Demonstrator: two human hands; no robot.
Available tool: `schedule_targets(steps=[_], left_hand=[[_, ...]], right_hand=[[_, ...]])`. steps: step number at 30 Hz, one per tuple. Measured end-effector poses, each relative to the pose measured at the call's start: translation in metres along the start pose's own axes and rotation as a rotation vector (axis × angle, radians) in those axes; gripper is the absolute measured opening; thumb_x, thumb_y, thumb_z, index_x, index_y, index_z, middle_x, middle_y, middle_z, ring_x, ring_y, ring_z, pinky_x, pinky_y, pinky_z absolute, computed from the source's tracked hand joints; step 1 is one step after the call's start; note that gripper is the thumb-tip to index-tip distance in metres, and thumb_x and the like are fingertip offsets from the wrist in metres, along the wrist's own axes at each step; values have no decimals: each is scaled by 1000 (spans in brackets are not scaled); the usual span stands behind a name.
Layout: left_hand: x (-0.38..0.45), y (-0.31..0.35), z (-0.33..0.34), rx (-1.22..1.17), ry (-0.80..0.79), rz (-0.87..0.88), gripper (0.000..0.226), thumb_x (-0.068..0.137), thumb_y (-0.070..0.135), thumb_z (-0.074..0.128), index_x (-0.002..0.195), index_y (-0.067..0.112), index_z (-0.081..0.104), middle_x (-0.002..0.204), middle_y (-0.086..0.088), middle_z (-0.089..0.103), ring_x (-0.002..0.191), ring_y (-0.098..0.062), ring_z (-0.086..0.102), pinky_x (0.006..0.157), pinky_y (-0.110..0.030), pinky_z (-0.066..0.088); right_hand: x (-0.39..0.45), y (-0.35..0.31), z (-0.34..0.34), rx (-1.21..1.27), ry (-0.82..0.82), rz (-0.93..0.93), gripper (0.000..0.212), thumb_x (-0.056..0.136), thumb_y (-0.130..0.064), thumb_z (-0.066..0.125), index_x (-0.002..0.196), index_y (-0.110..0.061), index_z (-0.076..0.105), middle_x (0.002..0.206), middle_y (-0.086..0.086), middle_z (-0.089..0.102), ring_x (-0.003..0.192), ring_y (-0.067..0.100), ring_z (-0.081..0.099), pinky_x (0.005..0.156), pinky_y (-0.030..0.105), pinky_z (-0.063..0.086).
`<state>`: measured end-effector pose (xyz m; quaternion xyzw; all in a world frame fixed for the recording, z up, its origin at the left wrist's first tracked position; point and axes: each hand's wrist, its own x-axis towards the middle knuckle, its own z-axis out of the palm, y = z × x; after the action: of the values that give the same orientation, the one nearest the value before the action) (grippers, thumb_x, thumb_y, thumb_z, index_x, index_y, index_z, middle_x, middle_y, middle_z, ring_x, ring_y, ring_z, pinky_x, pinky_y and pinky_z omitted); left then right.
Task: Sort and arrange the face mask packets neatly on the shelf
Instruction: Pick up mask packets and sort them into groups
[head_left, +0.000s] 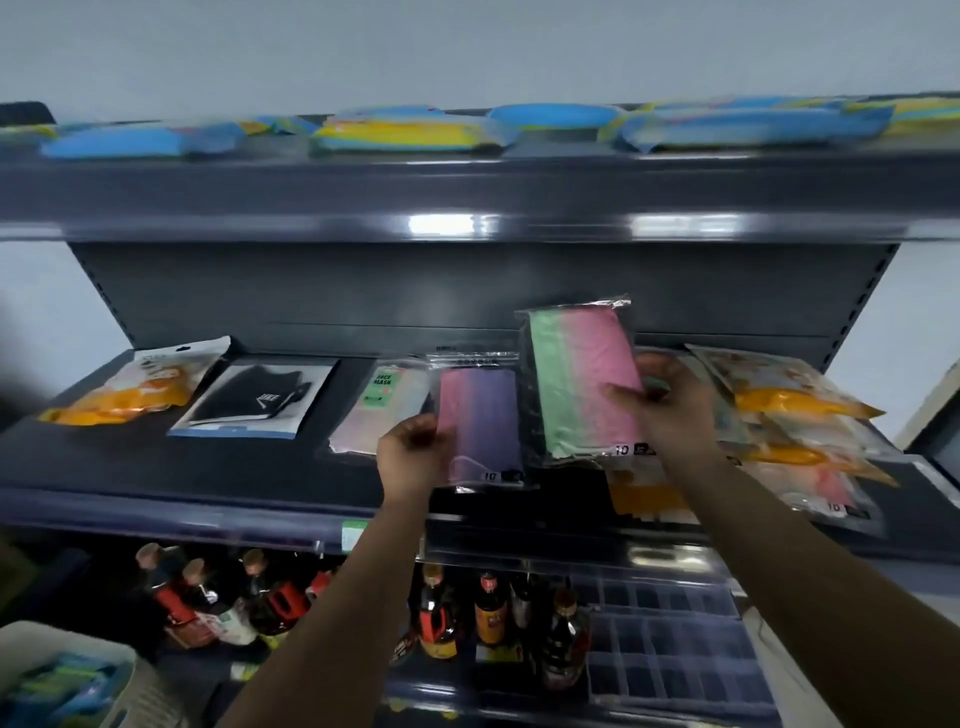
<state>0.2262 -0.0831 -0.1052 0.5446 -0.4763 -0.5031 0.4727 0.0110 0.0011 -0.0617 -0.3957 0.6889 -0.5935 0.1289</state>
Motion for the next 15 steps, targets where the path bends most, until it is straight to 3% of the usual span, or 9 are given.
schedule_targets(steps=[3, 5, 6, 8, 10, 11, 12, 15], left_hand=[[19, -7, 5, 142, -49, -9, 29, 76, 2, 70, 58, 23, 60, 62, -1, 65, 69, -26, 67, 77, -40, 57], [28, -9, 6, 269, -77, 38, 28, 75, 6, 68, 55, 23, 60, 51, 6, 61, 58, -17, 65, 61, -24, 57], [32, -10, 7, 322, -99, 79, 26, 75, 4, 66, 56, 21, 63, 47, 8, 58, 54, -12, 60, 50, -12, 48], [40, -13, 7, 394, -136, 154, 11, 76, 2, 64, 71, 7, 72, 59, -1, 62, 65, -14, 56, 43, -9, 35], [46, -12, 4, 446, -146, 183, 13, 80, 4, 61, 87, 1, 72, 82, -14, 68, 78, -21, 60, 47, -17, 31], [49, -13, 3, 460, -159, 197, 15, 83, 4, 59, 91, -1, 71, 92, -18, 69, 85, -26, 62, 53, -22, 30], [52, -13, 2, 478, -184, 206, 16, 85, 5, 57, 92, -3, 69, 97, -21, 68, 89, -30, 63, 56, -23, 26], [55, -12, -3, 473, -207, 227, 15, 86, 2, 55, 89, -5, 67, 99, -24, 66, 87, -31, 60, 58, -22, 25]], right_hand=[[3, 2, 19, 7, 17, 21, 45, 71, -7, 79, 110, -3, 60, 97, 4, 63, 90, 19, 60, 76, 28, 52], [4, 4, 29, 8, 34, 47, 45, 71, -8, 79, 111, -4, 59, 97, 3, 63, 87, 18, 59, 66, 15, 51], [4, 5, 35, 13, 46, 51, 45, 71, -7, 79, 111, -4, 58, 96, 3, 63, 87, 18, 59, 63, 10, 50], [4, 6, 43, 25, 58, 59, 43, 71, -6, 78, 109, -4, 58, 94, 3, 62, 83, 17, 59, 60, 4, 48], [2, 8, 52, 23, 63, 56, 38, 71, -3, 78, 103, -9, 58, 92, 3, 63, 79, 16, 60, 64, 9, 50], [0, 9, 57, 20, 70, 56, 36, 70, -2, 78, 100, -11, 59, 91, 5, 65, 79, 18, 61, 69, 18, 53], [0, 12, 62, 21, 80, 66, 35, 69, -2, 79, 97, -11, 59, 89, 7, 66, 79, 20, 61, 72, 28, 53], [-3, 16, 77, -32, 66, 84, 30, 68, 0, 78, 92, -7, 60, 83, 7, 66, 74, 19, 61, 77, 35, 52]])
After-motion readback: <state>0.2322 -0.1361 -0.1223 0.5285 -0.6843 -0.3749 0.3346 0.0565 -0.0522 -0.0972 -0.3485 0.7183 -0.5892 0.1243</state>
